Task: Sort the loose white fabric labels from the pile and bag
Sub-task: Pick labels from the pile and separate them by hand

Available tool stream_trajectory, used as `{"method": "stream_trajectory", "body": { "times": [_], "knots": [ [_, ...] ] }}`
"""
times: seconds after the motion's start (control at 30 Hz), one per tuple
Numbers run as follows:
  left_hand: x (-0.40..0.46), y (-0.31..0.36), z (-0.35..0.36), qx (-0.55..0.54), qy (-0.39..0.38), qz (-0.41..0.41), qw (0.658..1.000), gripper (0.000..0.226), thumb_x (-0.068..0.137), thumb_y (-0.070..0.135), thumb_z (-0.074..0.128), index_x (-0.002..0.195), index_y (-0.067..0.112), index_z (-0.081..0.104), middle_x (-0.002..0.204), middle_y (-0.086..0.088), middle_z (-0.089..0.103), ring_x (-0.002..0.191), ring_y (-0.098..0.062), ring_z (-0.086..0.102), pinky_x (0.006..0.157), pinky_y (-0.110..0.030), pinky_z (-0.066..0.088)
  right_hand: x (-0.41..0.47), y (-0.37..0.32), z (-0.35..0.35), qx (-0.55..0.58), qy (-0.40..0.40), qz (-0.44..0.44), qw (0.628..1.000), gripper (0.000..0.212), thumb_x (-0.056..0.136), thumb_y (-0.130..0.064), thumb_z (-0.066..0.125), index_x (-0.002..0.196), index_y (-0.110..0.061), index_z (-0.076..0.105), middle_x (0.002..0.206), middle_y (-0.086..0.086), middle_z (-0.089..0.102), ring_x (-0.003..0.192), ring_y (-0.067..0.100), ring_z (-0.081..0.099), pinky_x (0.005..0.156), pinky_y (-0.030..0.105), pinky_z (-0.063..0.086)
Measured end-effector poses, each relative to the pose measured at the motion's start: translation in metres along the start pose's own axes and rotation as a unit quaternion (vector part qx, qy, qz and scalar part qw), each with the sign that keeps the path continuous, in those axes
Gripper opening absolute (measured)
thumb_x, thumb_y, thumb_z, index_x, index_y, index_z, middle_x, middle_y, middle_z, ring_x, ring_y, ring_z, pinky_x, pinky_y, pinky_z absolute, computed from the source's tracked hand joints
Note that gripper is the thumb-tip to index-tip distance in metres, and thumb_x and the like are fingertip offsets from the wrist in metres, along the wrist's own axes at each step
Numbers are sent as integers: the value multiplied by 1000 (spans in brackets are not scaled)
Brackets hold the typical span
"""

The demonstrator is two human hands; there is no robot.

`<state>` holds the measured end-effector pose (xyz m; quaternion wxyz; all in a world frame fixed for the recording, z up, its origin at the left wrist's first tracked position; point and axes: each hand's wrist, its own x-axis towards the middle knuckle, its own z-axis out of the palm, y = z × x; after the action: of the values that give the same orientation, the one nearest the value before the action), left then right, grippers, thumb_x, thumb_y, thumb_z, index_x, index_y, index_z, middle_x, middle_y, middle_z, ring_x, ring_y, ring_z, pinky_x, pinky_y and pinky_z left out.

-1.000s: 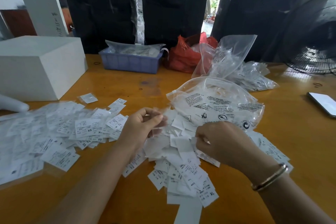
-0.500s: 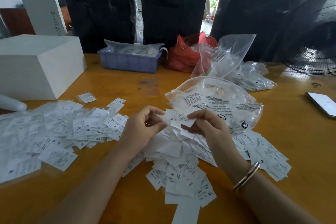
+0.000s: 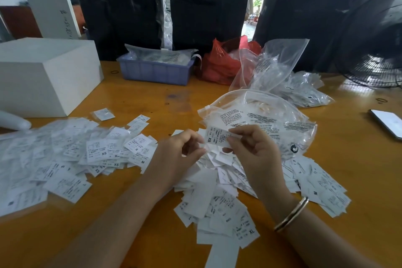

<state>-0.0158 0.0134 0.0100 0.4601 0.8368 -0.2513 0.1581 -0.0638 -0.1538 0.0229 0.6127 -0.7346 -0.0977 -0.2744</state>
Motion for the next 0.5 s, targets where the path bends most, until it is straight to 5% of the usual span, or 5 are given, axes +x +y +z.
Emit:
{"method": "stream_trajectory", "body": {
  "times": [0.3,0.5],
  "knots": [
    [-2,1,-2,-26,-5,-3,1000,24,81,16,73,84,35,59,68,11,60,70,-1,57,64,-10,47,1,-2,-3,-93,19,-54,994,30,86,-2,64,83,-31,58,81,-13,68,69,4,69,58,26,57],
    [-2,1,-3,-38,-13,0,999,25,83,16,72,85,36,57,69,9,60,68,-2,56,63,-10,43,0,3,-4,-180,-5,-96,979,32,85,-2,66,87,-33,59,73,-4,68,68,12,68,58,34,54]
  ]
}}
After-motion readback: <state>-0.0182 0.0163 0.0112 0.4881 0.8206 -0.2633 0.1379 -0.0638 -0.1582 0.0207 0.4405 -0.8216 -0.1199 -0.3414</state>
